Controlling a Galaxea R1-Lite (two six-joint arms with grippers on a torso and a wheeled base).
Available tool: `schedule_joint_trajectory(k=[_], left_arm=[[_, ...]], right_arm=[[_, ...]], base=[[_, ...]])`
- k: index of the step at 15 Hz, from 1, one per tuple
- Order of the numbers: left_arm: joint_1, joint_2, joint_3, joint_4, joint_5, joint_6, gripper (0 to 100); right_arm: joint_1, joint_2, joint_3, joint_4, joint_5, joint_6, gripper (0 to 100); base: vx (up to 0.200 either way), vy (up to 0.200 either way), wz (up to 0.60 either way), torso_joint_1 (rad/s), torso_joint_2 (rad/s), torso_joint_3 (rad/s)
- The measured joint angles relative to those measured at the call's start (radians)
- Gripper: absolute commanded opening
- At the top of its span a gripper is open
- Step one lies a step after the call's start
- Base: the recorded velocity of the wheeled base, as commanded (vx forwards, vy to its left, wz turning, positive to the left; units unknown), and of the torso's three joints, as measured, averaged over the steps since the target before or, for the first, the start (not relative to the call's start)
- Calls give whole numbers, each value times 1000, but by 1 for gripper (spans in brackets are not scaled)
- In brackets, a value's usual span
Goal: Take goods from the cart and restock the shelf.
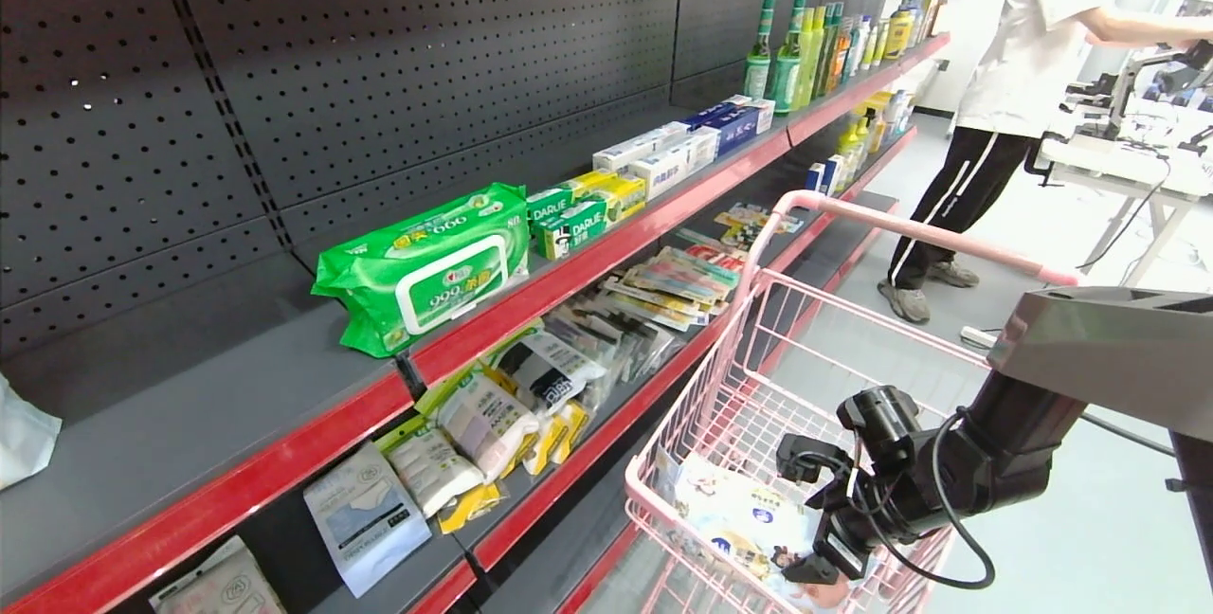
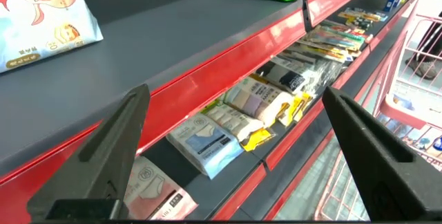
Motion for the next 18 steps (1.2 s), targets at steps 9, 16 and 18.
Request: schedule_joint_trajectory(k=[9, 16, 18], left_arm=[[0, 0, 0, 1, 0, 0, 100], [0, 0, 0, 0, 0, 0, 100], [0, 0, 0, -1, 1, 0, 100]], right_arm=[[0, 3, 2, -6, 2, -2, 100], [3, 3, 5, -33, 3, -11, 100], [4, 6, 12, -94, -1, -20, 0]], base=[[0, 0, 0, -64, 164, 99], [0, 0, 0, -9, 24, 14], [0, 0, 0, 0, 0, 0]])
